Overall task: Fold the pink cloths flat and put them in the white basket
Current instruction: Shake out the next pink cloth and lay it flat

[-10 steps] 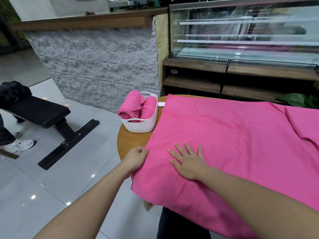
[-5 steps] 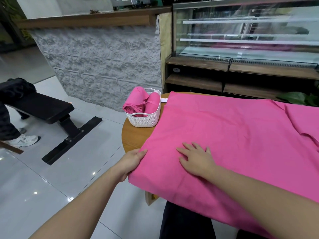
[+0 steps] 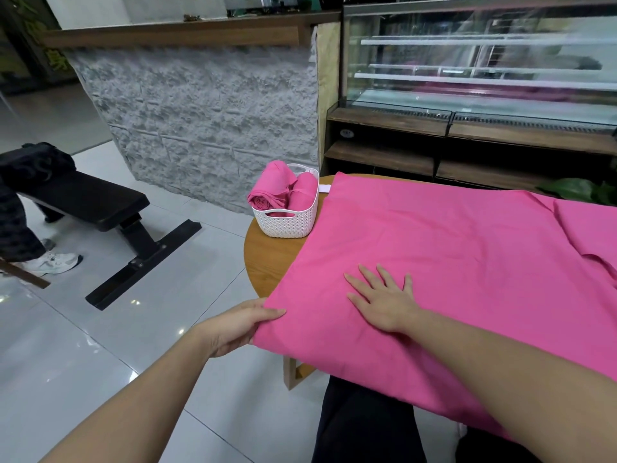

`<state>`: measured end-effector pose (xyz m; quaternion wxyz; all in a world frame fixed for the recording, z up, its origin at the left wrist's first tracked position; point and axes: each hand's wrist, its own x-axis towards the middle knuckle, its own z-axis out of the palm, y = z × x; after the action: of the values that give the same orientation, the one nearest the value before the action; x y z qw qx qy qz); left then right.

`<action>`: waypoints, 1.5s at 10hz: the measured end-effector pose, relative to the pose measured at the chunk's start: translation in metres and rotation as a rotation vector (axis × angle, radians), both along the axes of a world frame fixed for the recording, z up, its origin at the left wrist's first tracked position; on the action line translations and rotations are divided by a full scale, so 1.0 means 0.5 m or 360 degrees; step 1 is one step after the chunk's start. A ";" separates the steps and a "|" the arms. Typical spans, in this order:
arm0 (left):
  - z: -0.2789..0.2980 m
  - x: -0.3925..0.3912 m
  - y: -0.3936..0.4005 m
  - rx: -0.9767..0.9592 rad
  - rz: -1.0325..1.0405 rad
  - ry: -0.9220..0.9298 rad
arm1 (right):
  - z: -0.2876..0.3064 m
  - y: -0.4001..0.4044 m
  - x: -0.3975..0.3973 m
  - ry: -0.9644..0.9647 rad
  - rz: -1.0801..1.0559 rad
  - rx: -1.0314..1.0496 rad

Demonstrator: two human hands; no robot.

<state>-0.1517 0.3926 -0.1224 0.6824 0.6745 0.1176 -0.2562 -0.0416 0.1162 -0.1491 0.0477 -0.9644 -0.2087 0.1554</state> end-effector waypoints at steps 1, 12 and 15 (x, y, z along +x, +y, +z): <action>-0.002 -0.005 0.012 0.0188 0.0074 -0.0126 | 0.002 0.000 -0.002 0.0007 -0.0001 -0.0013; 0.055 0.147 -0.167 0.1725 -0.0103 -0.0952 | 0.029 -0.111 0.040 -0.0166 0.0047 0.0843; 0.046 0.302 -0.431 0.1637 -0.0480 -0.1142 | 0.052 -0.349 0.086 -0.0243 -0.0112 0.0977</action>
<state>-0.0008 0.1773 -0.0992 0.2254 0.9683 -0.1061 -0.0187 0.0012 -0.0585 -0.1228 0.3261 -0.9204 -0.2152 0.0106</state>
